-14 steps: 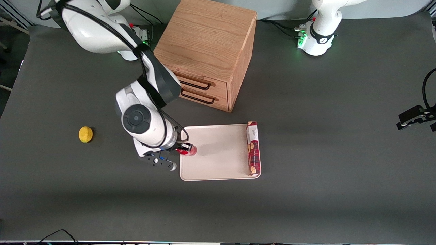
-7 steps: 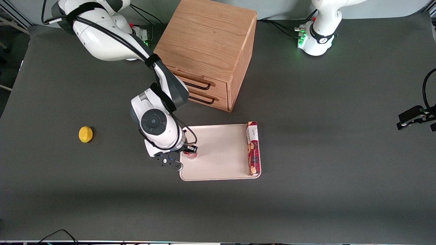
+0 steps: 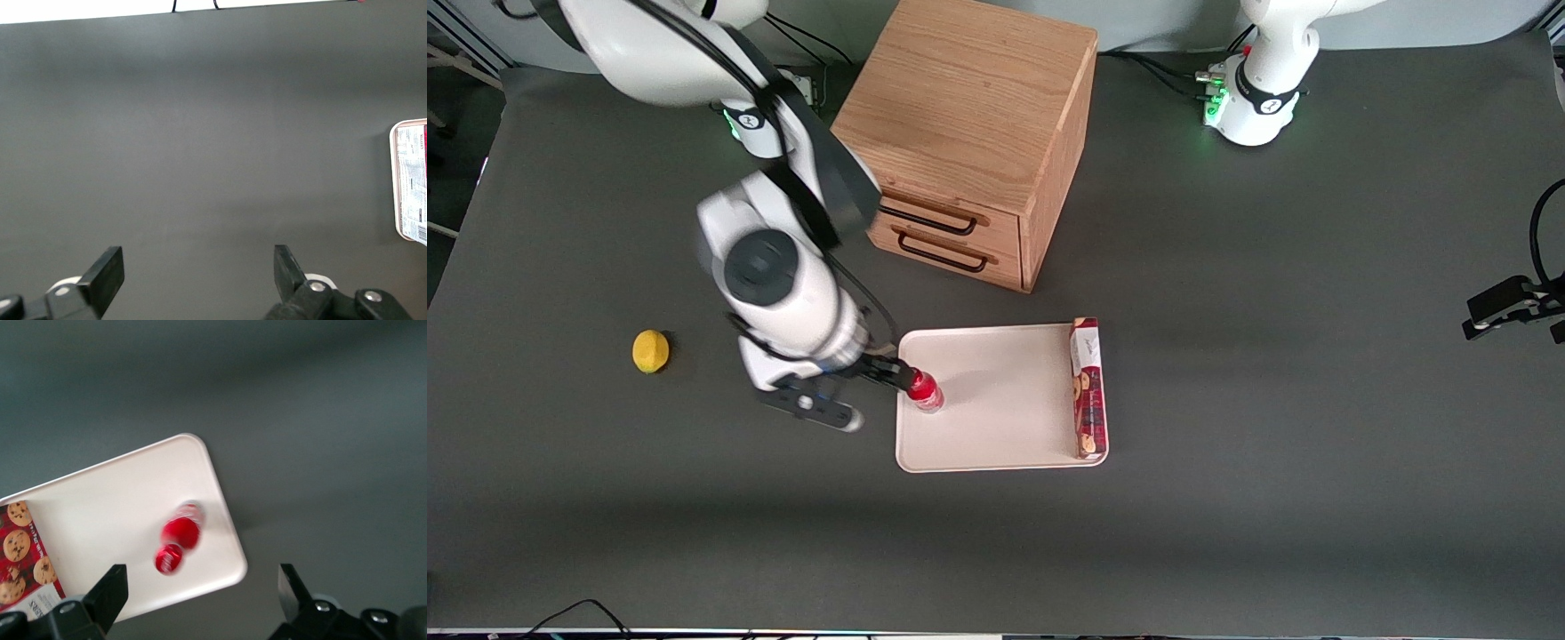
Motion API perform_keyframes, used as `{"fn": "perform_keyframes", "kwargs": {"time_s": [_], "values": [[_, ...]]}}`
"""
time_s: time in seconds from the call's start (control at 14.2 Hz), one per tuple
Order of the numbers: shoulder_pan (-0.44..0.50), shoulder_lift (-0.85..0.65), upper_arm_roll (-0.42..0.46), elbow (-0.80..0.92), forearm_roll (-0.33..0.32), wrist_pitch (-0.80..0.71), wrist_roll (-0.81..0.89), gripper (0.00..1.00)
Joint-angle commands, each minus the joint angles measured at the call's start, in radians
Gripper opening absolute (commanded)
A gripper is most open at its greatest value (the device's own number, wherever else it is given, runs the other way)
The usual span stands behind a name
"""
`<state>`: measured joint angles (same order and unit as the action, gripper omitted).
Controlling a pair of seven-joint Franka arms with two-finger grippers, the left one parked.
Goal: Place coke bottle on tray
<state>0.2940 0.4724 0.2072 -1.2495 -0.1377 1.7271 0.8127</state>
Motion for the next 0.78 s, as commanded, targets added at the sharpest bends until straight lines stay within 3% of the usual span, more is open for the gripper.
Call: {"fn": "perform_keyframes", "kwargs": {"time_s": [0.0, 0.21, 0.35, 0.56, 0.71], "values": [[-0.068, -0.225, 0.000, -0.062, 0.009, -0.176, -0.116, 1.00], [-0.136, -0.412, -0.073, -0.144, 0.079, -0.351, -0.335, 1.00], [-0.128, -0.558, -0.191, -0.307, 0.115, -0.342, -0.424, 1.00], [-0.138, -0.705, -0.235, -0.542, 0.115, -0.230, -0.440, 1.00], [-0.139, -0.701, -0.253, -0.545, 0.128, -0.221, -0.441, 1.00]]}}
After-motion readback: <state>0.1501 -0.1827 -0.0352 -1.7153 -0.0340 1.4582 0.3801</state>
